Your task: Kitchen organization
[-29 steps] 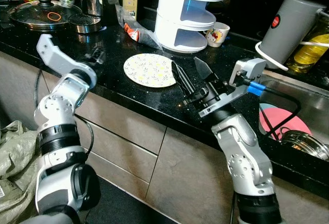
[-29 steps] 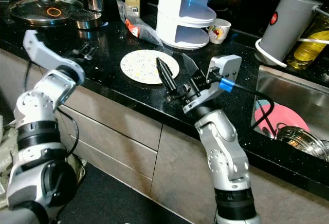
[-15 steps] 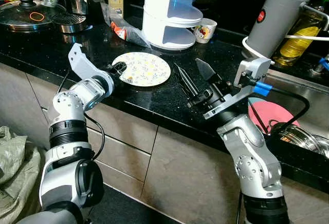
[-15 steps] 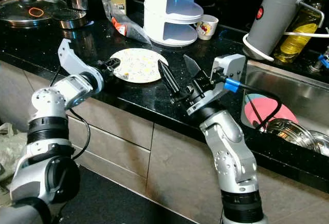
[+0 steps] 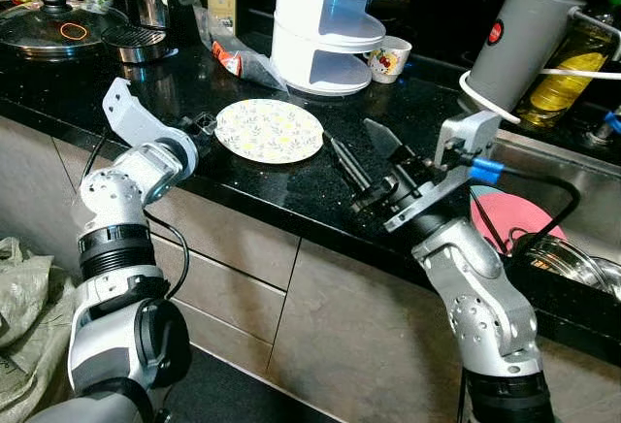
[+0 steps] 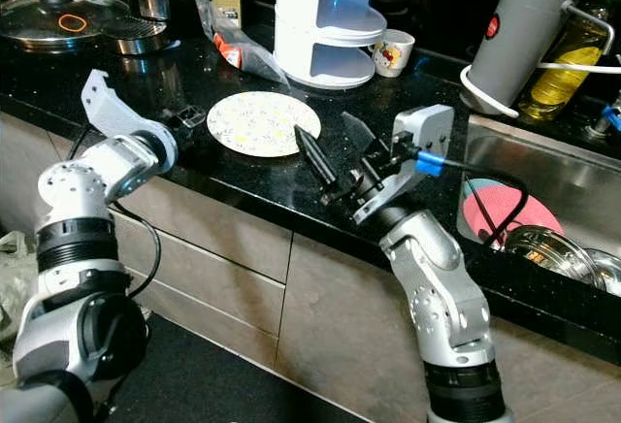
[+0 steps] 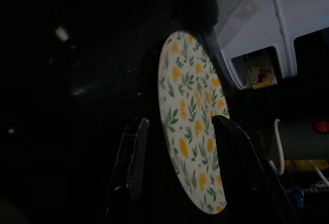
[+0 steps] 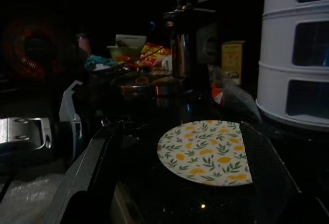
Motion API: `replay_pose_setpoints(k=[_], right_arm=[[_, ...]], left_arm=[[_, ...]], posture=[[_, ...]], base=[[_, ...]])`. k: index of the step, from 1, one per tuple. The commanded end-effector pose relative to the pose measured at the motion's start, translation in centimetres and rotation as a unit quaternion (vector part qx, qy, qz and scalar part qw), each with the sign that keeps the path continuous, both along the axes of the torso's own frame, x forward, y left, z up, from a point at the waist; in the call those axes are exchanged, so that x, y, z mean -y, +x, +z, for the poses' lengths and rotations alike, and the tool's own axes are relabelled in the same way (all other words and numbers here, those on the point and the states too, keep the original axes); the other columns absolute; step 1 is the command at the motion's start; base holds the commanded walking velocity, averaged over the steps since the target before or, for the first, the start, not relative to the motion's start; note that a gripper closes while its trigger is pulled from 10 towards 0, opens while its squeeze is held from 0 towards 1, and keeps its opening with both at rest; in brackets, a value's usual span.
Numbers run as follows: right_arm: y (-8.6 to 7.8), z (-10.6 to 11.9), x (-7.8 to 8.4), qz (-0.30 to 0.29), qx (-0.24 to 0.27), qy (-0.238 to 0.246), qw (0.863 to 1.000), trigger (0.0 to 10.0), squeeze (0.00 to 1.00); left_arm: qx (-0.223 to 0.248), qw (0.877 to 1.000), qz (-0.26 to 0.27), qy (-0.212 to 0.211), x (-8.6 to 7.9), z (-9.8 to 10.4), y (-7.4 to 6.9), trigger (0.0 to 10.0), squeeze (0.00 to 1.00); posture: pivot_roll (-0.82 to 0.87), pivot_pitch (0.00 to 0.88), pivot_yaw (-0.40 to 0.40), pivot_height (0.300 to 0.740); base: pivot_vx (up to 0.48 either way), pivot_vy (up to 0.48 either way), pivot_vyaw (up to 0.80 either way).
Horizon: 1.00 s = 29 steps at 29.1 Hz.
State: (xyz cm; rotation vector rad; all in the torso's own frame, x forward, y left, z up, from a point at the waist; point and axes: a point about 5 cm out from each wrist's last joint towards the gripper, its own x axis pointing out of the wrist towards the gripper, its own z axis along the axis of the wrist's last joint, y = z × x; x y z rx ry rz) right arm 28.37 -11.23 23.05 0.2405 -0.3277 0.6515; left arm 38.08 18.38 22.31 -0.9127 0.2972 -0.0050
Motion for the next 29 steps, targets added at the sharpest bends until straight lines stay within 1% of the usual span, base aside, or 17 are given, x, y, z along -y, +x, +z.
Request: replay_pose_setpoints(k=[1,6,8,10,11,13,16,19,24,25,29], right_arm=[[0.0,-0.5,0.4,-0.011,-0.014,-0.007,1.000,10.0,0.00],[0.0,-0.5,0.5,-0.011,-0.014,-0.010,1.000,10.0,0.00],[0.0,-0.5,0.5,-0.011,-0.014,-0.011,1.000,10.0,0.00],[0.0,-0.4,0.5,-0.012,-0.013,-0.014,1.000,10.0,0.00],[-0.1,-0.4,0.6,-0.014,-0.014,-0.019,1.000,10.0,0.00],[-0.1,-0.4,0.6,-0.014,-0.014,-0.019,1.000,10.0,0.00],[-0.2,-0.3,0.8,-0.018,-0.013,-0.026,0.999,10.0,0.00],[-0.2,-0.2,0.9,-0.022,-0.013,-0.030,0.999,10.0,0.00],[-0.4,0.1,1.2,-0.027,-0.012,-0.036,0.999,10.0,0.00],[-0.5,0.2,1.3,-0.029,-0.012,-0.038,0.999,10.0,0.00],[-0.6,0.3,1.5,-0.032,-0.012,-0.041,0.999,10.0,0.00]], left_arm=[[-0.024,1.000,-0.008,-0.011,0.3,-1.1,-0.2,10.0,0.00],[-0.021,0.999,-0.008,-0.032,0.3,-1.1,0.1,10.0,0.00],[-0.022,0.999,-0.008,-0.035,0.3,-1.1,0.2,10.0,0.00],[-0.022,0.999,-0.011,-0.048,0.2,-1.0,0.4,10.0,0.00],[-0.019,0.998,-0.013,-0.054,-0.1,-0.8,0.8,10.0,0.00],[-0.019,0.998,-0.013,-0.054,-0.1,-0.8,0.8,10.0,0.00],[-0.024,0.998,-0.012,-0.056,-0.4,-1.1,1.2,10.0,0.00],[-0.023,0.998,-0.016,-0.060,-0.3,-1.0,1.4,10.0,0.00],[-0.038,0.996,-0.050,-0.066,0.9,-1.9,1.7,10.0,0.00],[-0.044,0.995,-0.066,-0.066,1.5,-2.1,1.8,10.0,0.00],[-0.043,0.993,-0.094,-0.059,2.3,-2.1,1.9,10.0,0.00]], posture=[[0.15,0.000,-0.124,0.740],[0.14,0.000,-0.123,0.740],[0.14,0.000,-0.123,0.740],[0.13,0.000,-0.125,0.740],[0.12,0.000,-0.126,0.740],[0.12,0.000,-0.126,0.740],[0.10,0.000,-0.126,0.740],[0.09,0.000,-0.127,0.740],[0.07,0.000,-0.127,0.740],[0.06,0.000,-0.126,0.740],[0.05,0.000,-0.124,0.740]], base=[[0.000,0.000,0.00],[0.000,0.000,0.00],[0.000,0.000,0.00],[0.000,0.000,0.00],[0.000,0.000,0.00],[0.000,0.000,0.00],[0.000,0.000,0.00],[0.000,0.000,0.00],[0.000,0.000,0.00],[0.000,0.000,0.00],[0.000,0.000,0.00]])
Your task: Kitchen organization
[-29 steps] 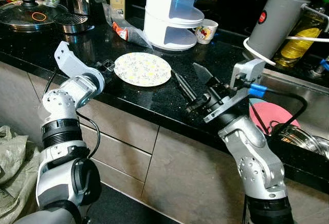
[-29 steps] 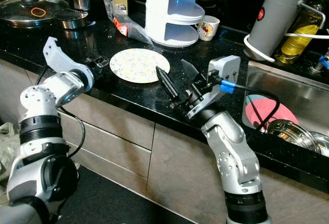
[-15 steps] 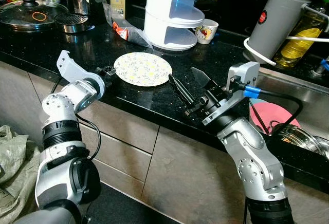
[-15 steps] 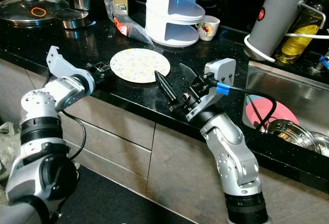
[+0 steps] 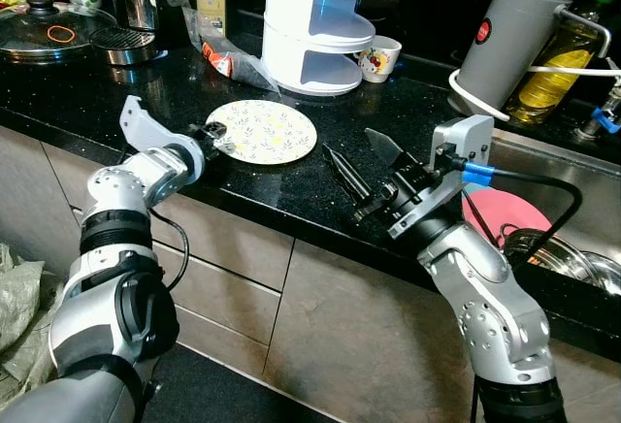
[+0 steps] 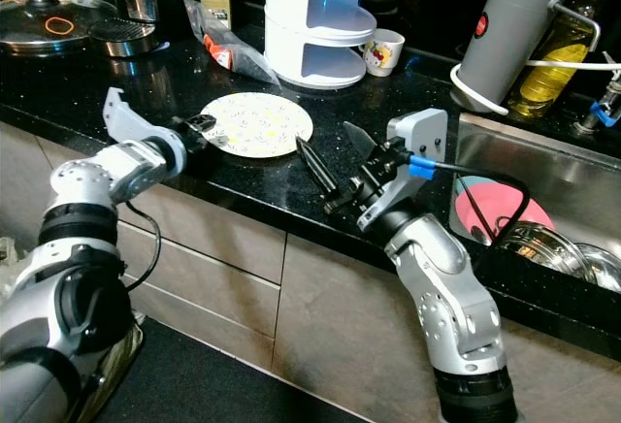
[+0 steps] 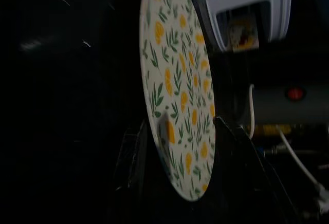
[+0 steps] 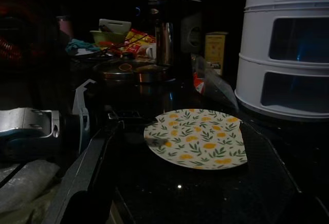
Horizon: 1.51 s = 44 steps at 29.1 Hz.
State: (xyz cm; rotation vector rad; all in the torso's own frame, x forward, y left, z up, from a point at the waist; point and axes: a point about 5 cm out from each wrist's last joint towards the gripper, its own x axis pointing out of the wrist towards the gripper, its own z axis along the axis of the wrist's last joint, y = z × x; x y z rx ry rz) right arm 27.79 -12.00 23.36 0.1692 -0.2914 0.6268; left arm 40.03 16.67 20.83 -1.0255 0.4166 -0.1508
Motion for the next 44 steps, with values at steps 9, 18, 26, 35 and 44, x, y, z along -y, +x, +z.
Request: replay_pose_setpoints(k=[9,18,26,35,44], right_arm=[[-0.1,0.1,0.8,-0.022,-0.006,-0.005,1.000,10.0,0.00],[0.0,0.0,0.9,-0.031,-0.009,-0.003,0.999,10.0,0.00],[0.4,-0.4,1.2,-0.049,-0.023,0.001,0.999,10.0,0.00],[1.6,-0.9,3.2,-0.119,-0.059,0.046,0.990,10.0,0.00],[1.9,-0.9,3.8,-0.147,-0.064,0.060,0.985,10.0,0.00]], left_arm=[[-0.013,0.999,-0.033,0.005,1.0,-0.7,0.1,0.0,0.00],[0.003,1.000,-0.022,0.004,0.7,-0.5,0.2,0.0,0.00],[0.030,0.999,-0.040,-0.002,1.9,0.1,0.0,0.0,0.00],[0.275,0.956,-0.063,0.083,3.5,6.8,-0.7,0.0,0.00],[0.340,0.928,-0.094,0.124,5.1,7.9,-2.0,0.0,0.00]], posture=[[0.05,0.000,-0.124,0.740],[0.05,0.000,-0.122,0.740],[0.06,0.000,-0.129,0.740],[0.06,0.000,-0.131,0.740],[0.06,0.000,-0.128,0.740]], base=[[0.000,0.000,0.00],[0.000,0.000,0.00],[0.000,0.000,0.00],[0.000,0.000,-0.51],[0.000,0.000,-0.77]])
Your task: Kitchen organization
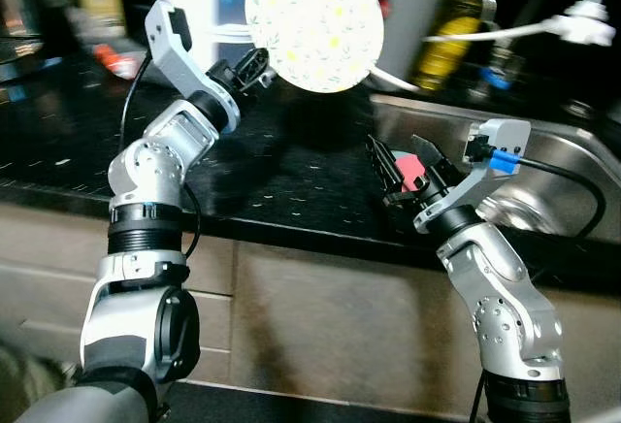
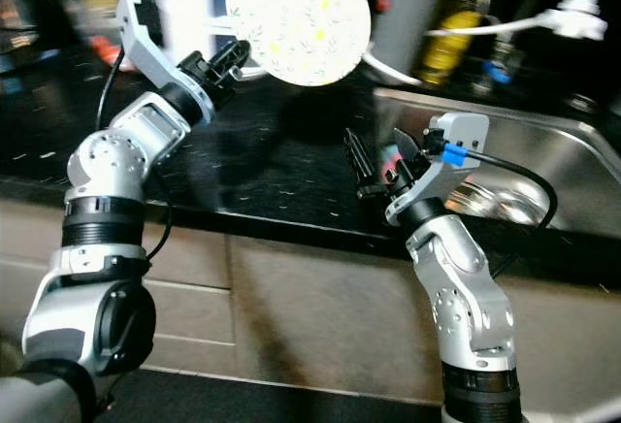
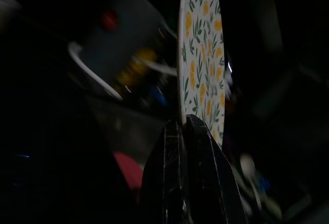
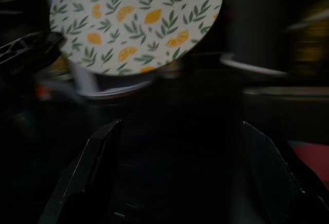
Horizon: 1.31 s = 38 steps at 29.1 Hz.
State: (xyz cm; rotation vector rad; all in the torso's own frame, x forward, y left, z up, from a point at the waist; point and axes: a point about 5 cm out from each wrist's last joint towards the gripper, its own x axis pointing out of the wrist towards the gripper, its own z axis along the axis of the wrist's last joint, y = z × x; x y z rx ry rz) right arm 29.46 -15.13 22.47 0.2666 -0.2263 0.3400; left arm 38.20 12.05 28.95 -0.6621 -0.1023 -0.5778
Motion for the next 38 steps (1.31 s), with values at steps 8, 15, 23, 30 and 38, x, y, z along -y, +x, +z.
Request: replay_pose_setpoints(k=[8,15,23,30,38], right_arm=[[0.3,0.0,1.3,-0.024,-0.007,0.007,1.000,10.0,0.00],[0.1,-0.1,0.7,-0.025,-0.004,0.000,1.000,10.0,0.00],[-0.1,0.0,0.5,-0.024,-0.002,-0.007,1.000,10.0,0.00],[-0.2,0.1,0.3,-0.023,0.001,-0.007,1.000,10.0,0.00],[-0.3,0.6,0.2,-0.021,0.010,-0.007,1.000,10.0,0.00]], left_arm=[[0.020,0.989,0.051,0.136,0.8,-2.2,0.0,0.0,0.00],[0.053,0.966,0.112,0.227,0.1,-3.0,0.3,0.0,0.00],[0.105,0.922,0.175,0.329,0.0,-3.1,1.1,0.0,0.00],[0.114,0.906,0.195,0.358,-0.1,-3.4,1.4,10.0,0.05],[0.143,0.915,0.174,0.335,1.0,-3.6,1.5,10.0,1.00]], posture=[[0.06,0.000,-0.123,0.740],[0.05,0.000,-0.120,0.740],[0.04,0.000,-0.112,0.740],[0.04,0.000,-0.110,0.740],[0.04,0.000,-0.112,0.740]], base=[[0.000,0.000,-0.77],[0.000,0.000,-0.62],[0.000,0.000,0.00],[0.000,0.000,0.00],[0.000,0.000,0.00]])
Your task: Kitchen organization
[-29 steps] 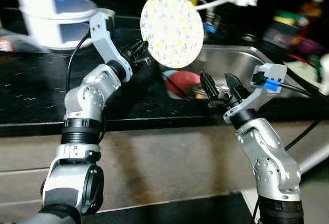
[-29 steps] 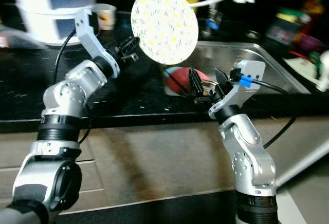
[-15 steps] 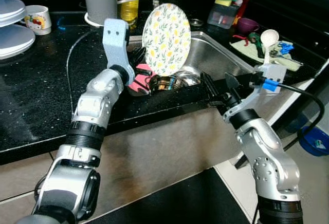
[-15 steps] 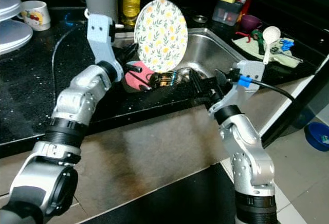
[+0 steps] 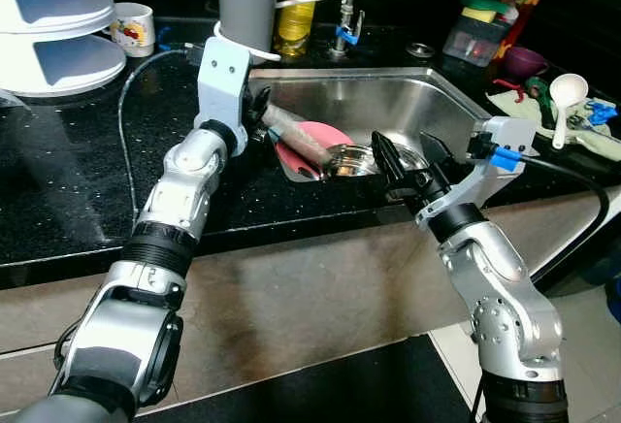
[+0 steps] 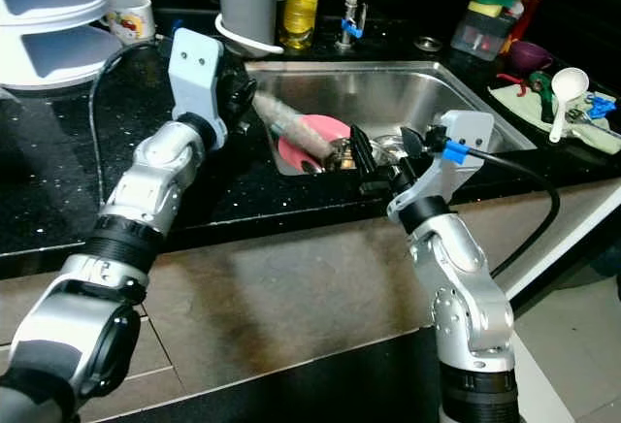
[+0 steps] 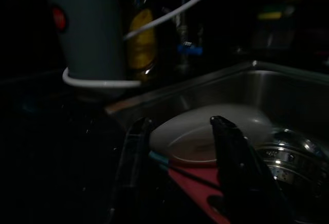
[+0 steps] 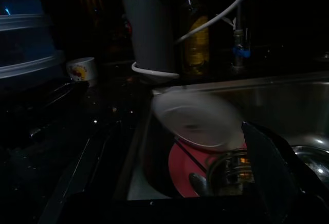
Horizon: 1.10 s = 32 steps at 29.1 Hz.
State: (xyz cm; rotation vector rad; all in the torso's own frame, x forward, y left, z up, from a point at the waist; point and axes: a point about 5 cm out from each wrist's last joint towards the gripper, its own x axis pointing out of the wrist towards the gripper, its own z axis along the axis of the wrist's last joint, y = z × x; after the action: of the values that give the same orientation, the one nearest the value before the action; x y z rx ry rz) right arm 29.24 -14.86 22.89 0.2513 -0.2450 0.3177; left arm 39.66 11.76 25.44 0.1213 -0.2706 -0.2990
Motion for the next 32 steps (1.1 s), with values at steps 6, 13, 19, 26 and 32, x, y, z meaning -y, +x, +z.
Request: replay_pose_setpoints(k=[6,13,19,26,32], right_arm=[[-0.1,0.2,0.6,-0.007,0.003,-0.003,1.000,10.0,0.00],[0.1,-0.3,0.6,-0.009,-0.005,0.003,1.000,10.0,0.00],[0.3,-1.6,1.8,-0.040,-0.030,0.020,0.999,10.0,0.00],[0.3,-1.8,1.9,-0.044,-0.025,0.028,0.998,10.0,0.00],[0.4,-1.9,1.5,-0.043,-0.016,0.032,0.998,10.0,0.00]], left_arm=[[0.006,0.999,-0.025,-0.022,1.1,0.1,-0.1,10.0,1.00],[-0.018,0.974,-0.162,-0.159,3.2,0.2,-2.3,10.0,0.00],[-0.010,0.974,-0.154,-0.165,3.2,-1.0,-4.3,10.0,0.00],[0.019,0.985,-0.129,-0.113,3.4,-1.2,-6.6,10.0,0.00],[0.040,0.994,-0.082,-0.053,2.5,-1.6,-7.5,10.0,0.00]], posture=[[0.04,0.000,-0.117,0.740],[0.05,0.000,-0.126,0.740],[0.06,0.000,-0.132,0.740],[0.07,0.000,-0.134,0.740],[0.09,0.000,-0.132,0.740]], base=[[0.000,0.000,0.00],[0.000,0.000,0.00],[0.000,0.000,-0.40],[0.000,0.000,-0.79],[0.000,0.000,-0.39]])
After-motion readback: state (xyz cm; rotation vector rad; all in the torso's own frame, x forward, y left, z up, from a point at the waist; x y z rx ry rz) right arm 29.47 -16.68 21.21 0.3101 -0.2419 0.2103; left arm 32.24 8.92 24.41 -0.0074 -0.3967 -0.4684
